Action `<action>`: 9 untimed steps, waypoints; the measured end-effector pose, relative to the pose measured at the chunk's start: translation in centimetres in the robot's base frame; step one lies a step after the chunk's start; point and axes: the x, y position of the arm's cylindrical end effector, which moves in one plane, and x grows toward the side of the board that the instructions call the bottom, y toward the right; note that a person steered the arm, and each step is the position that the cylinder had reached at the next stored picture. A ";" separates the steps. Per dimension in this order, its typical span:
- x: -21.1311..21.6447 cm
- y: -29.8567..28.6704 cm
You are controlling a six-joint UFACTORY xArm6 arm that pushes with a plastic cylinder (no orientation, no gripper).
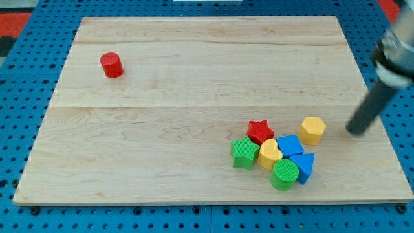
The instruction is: Move red circle into the red star
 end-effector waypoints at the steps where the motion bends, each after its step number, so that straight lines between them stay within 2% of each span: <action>1: -7.1 -13.3; 3: -16.3 -43.5; 4: -12.2 -44.8; 6: -5.3 -22.6; 7: -2.7 -15.2; 8: -3.5 -16.9; 9: -8.6 -19.4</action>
